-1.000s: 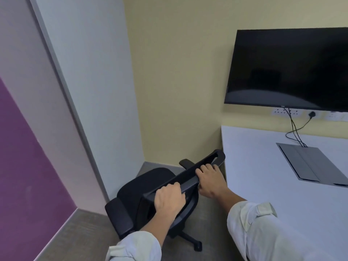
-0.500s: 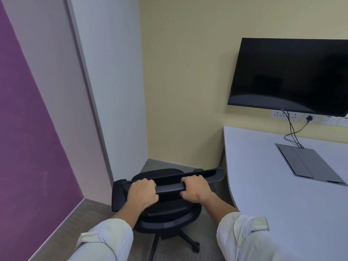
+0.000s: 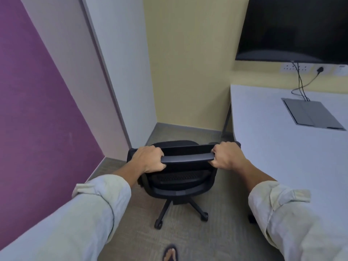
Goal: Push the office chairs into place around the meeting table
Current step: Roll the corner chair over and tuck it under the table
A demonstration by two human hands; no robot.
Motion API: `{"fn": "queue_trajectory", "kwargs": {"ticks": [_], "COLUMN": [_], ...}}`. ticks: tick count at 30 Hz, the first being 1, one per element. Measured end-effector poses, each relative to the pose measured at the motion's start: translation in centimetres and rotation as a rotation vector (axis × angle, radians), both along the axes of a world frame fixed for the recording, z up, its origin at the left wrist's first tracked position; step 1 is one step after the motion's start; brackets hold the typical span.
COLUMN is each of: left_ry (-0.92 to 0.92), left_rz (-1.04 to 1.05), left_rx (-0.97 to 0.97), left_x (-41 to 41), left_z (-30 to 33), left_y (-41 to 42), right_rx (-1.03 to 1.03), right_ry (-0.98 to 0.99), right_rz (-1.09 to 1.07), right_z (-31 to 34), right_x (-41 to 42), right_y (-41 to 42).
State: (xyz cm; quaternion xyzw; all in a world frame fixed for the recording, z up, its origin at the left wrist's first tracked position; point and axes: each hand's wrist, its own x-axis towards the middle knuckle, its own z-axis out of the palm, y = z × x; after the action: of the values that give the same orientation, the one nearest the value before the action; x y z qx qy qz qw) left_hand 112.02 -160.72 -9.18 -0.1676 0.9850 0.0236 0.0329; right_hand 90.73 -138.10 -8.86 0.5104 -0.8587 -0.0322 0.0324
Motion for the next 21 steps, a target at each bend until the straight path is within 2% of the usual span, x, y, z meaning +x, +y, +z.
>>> {"fn": "queue_trajectory", "kwargs": {"ticks": [3, 9, 21], "left_ry": [-0.048, -0.105, -0.025], "left_rz": [-0.018, 0.007, -0.204], "left_rx": [0.027, -0.036, -0.011], "left_x": [1.4, 2.5, 2.5], "left_z": [0.2, 0.4, 0.0], "left_y": [-1.3, -5.4, -14.9], "right_rx": [-0.012, -0.057, -0.023], "right_ry": [-0.009, -0.017, 0.024], "right_rz": [-0.024, -0.107, -0.302], "right_z": [-0.4, -0.6, -1.0], "right_x": [2.4, 6.1, 10.3], "right_y": [-0.3, -3.0, -9.8]}}
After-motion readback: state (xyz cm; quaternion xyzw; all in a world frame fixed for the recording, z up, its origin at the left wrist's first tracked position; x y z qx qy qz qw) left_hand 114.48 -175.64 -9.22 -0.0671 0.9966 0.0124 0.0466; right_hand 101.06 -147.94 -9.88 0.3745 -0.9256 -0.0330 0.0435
